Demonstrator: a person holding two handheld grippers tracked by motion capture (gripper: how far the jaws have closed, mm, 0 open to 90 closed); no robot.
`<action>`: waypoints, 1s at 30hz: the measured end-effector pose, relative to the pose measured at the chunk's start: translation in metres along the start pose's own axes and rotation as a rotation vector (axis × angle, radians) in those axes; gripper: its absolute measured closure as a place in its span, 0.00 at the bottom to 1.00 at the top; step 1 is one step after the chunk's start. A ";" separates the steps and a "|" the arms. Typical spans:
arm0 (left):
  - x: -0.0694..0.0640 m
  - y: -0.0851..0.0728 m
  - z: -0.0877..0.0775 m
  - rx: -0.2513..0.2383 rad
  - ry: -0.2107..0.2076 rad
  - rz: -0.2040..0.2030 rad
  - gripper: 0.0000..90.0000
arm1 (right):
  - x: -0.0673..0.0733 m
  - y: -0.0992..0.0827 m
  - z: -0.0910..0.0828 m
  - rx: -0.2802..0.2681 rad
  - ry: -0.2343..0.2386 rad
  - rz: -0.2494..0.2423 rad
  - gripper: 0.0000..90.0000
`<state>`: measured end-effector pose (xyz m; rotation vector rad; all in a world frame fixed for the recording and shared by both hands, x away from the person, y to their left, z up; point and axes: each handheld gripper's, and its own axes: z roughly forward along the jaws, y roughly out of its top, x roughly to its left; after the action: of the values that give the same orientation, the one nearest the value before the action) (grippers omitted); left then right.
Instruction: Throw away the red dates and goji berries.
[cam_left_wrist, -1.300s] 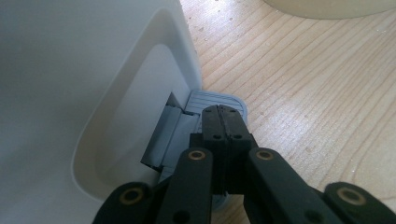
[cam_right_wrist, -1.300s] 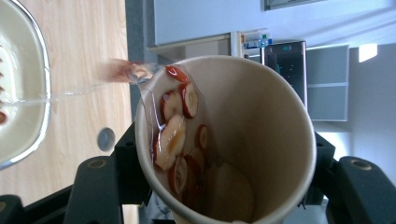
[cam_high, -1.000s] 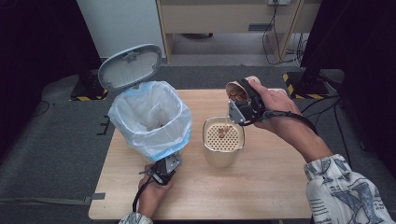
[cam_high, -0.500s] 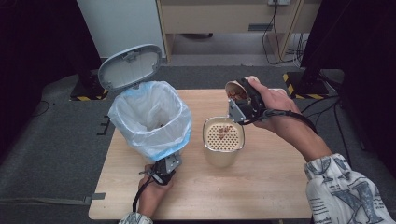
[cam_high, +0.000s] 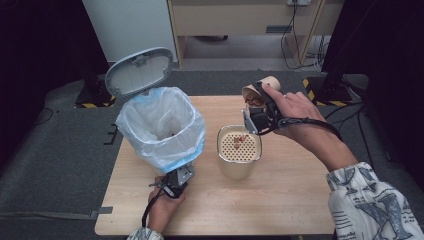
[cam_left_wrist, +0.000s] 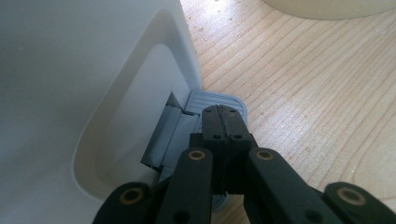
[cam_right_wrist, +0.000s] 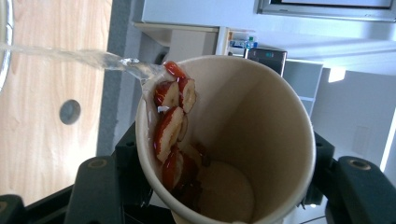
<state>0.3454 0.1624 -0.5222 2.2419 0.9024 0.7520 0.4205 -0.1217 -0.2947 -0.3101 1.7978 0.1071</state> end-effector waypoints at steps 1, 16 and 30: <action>0.000 0.000 0.000 0.000 0.000 0.001 0.99 | 0.000 0.000 0.000 0.004 -0.003 -0.010 0.41; 0.000 0.000 0.000 -0.001 0.001 -0.001 0.99 | -0.001 0.001 -0.001 0.016 -0.012 -0.036 0.41; 0.000 0.000 0.000 0.000 0.001 -0.002 0.99 | 0.017 0.012 0.004 0.015 0.026 -0.201 0.42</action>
<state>0.3452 0.1623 -0.5223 2.2405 0.9052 0.7521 0.4175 -0.1118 -0.3130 -0.4812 1.7817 -0.0528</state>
